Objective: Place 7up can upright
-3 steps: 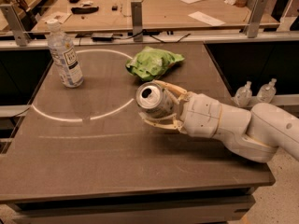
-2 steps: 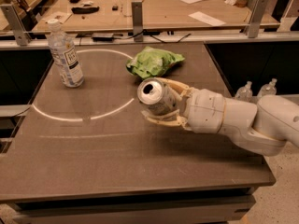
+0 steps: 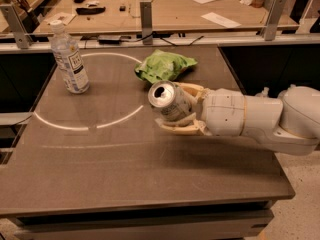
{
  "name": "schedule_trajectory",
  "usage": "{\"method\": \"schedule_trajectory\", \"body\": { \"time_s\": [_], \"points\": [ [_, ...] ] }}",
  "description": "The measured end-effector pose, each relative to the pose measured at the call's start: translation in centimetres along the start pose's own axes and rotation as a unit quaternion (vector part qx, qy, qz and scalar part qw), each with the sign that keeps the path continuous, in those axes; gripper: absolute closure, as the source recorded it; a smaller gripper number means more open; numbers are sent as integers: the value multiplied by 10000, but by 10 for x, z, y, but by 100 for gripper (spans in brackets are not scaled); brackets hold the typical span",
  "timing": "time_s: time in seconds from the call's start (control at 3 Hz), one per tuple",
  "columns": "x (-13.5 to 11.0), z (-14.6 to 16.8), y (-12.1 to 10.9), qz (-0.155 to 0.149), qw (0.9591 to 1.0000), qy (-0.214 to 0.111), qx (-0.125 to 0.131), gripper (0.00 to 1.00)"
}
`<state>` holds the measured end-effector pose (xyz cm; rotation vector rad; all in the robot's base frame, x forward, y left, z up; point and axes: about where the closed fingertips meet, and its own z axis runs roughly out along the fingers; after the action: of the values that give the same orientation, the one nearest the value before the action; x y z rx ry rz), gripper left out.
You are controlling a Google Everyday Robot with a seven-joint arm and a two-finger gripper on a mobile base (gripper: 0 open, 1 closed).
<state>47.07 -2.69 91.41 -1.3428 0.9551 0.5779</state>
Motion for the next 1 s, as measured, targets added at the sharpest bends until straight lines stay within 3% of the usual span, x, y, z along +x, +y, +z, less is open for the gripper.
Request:
{"method": "schedule_trajectory", "body": {
  "time_s": [0.33,0.67,1.0],
  "points": [
    [-1,1,0,-25,10000,-6,-5,100],
    [6,1,3,447,9990,42,-85,100],
    [20,-7,5,1333,9908,229,-77,100]
  ]
}}
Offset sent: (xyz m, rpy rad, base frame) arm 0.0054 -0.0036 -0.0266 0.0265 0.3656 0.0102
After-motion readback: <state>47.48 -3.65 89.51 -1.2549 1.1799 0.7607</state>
